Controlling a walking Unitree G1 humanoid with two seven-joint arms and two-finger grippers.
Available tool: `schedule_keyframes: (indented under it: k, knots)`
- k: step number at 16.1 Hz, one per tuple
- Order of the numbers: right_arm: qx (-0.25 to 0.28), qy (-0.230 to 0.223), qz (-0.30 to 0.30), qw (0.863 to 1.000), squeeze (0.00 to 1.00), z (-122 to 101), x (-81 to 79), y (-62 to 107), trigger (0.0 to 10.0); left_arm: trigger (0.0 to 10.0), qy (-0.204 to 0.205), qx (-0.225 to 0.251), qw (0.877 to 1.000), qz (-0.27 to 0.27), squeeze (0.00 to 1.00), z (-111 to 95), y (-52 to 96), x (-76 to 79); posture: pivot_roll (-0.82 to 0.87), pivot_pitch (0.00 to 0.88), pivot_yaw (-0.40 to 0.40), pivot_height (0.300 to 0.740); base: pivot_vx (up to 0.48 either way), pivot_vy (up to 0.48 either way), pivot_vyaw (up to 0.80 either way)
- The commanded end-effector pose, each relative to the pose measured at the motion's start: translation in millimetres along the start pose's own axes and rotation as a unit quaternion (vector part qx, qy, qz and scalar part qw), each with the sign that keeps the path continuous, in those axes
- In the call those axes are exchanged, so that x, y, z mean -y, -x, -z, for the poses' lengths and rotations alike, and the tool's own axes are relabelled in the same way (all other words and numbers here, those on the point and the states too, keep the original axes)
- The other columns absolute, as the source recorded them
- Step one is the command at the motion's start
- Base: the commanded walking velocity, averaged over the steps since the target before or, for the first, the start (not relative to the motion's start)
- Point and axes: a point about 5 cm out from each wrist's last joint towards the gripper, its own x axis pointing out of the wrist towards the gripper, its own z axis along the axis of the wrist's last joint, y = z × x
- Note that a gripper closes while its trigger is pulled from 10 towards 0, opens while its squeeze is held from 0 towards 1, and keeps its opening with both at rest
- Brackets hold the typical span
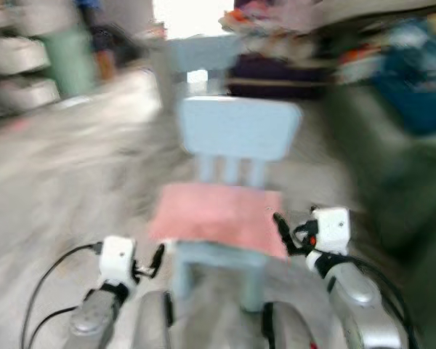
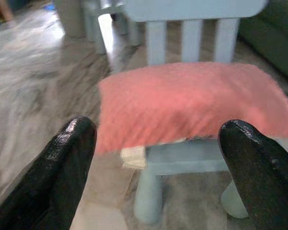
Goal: Move the pillow to the sofa
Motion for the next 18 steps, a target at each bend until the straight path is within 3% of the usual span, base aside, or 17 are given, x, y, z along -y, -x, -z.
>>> schedule_keyframes:
  k: [1, 15, 18]
  knots:
    - [0.014, 0.009, -0.001, 1.0, 0.0, -7.9, 2.9, -4.5, 10.0, 10.0, -0.004, 0.01, 1.0, -0.004, 0.0, -5.6, -2.4, 1.9, -0.09, 0.0, 0.004, 0.526, 0.0, 0.0, 0.0]
    - [0.027, 0.016, -0.017, 0.999, 0.0, -12.5, -1.7, -16.9, 10.0, 10.0, -0.031, 0.024, 0.998, -0.056, 0.0, -16.4, -11.9, -15.7, -0.09, 0.0, 0.001, 0.39, 0.0, 0.0, 0.0]
    - [0.037, 0.016, -0.018, 0.999, 0.0, -17.9, -2.1, -21.7, 10.0, 10.0, -0.042, 0.041, 0.994, -0.093, 0.0, -28.1, -20.6, -28.8, -0.09, 0.0, 0.0, 0.366, 0.0, 0.0, 0.0]
